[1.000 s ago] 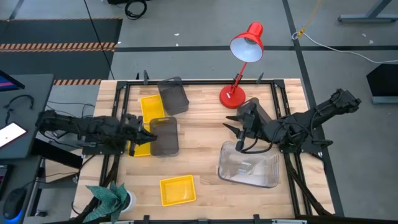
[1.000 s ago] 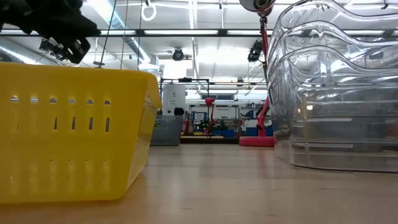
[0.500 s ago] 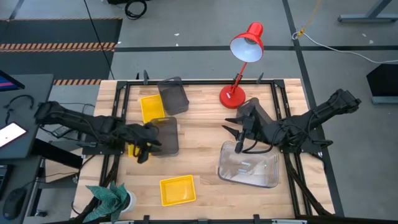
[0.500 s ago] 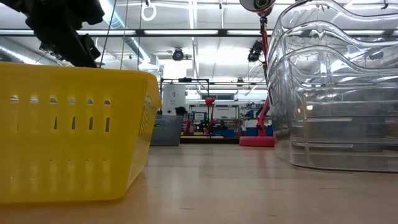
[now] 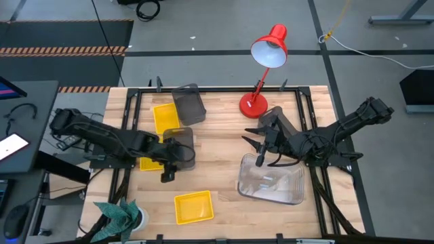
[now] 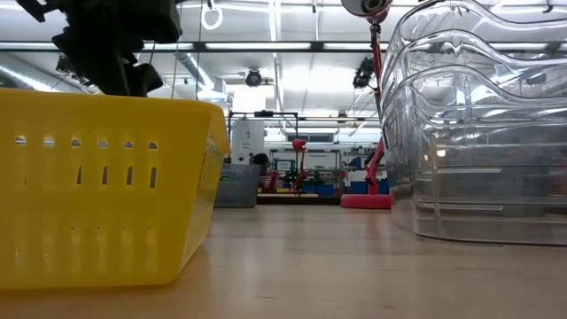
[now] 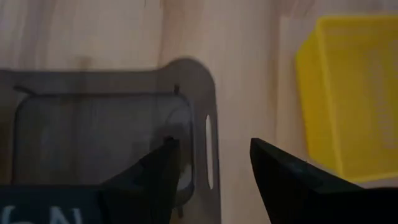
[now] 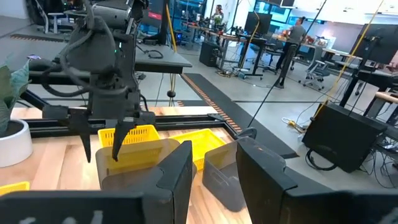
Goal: Stack baskets by color
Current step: Stack the bottom left black bin on the top black bin
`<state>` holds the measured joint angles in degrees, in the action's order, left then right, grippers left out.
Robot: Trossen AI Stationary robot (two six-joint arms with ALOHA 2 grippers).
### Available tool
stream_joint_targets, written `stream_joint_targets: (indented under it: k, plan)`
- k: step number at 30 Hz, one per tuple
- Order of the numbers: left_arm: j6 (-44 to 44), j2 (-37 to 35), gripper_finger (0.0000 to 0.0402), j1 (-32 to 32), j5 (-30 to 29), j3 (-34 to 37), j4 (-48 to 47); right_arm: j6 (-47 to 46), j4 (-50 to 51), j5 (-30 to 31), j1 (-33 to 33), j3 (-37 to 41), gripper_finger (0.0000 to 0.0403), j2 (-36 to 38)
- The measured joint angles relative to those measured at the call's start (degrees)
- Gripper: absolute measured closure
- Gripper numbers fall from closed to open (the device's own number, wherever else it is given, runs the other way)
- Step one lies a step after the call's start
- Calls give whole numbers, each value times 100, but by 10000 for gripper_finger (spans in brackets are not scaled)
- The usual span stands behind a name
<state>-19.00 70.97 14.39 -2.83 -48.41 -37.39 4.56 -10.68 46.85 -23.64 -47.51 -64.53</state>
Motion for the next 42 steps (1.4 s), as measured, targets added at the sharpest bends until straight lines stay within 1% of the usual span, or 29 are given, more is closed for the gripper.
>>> stream_joint_targets:
  k: [10, 19, 22, 25, 27, 31, 32, 36, 42]
  plan:
    - [184, 1332, 209, 44, 3, -839, -1077, 11, 157, -2, 4, 4, 273, 0]
    - [375, 2104, 214, 138, 5, -1051, -1425, 7, 176, -4, 4, 5, 273, 0]
    - [499, 2212, 237, 138, -15, -1053, -1464, 9, 177, -2, 4, 4, 273, 0]
    - [509, 2243, 275, 138, -13, -1055, -1434, 9, 186, -4, 4, 5, 273, 0]
    - [470, 2244, 308, 125, 9, -1055, -1439, 11, 194, -2, 4, 4, 273, 0]
    - [324, 2243, 382, 120, 261, -1074, -1449, 47, 208, -2, 4, 5, 273, 0]
    - [294, 2243, 390, 120, 287, -1110, -1485, 71, 210, -2, 5, 6, 273, 0]
    - [250, 2243, 390, 120, 345, -1465, -1608, 120, 210, -3, 4, 5, 273, 0]
    - [319, 2243, 396, 122, 367, -2477, -2377, 120, 254, -2, 4, 4, 273, 0]
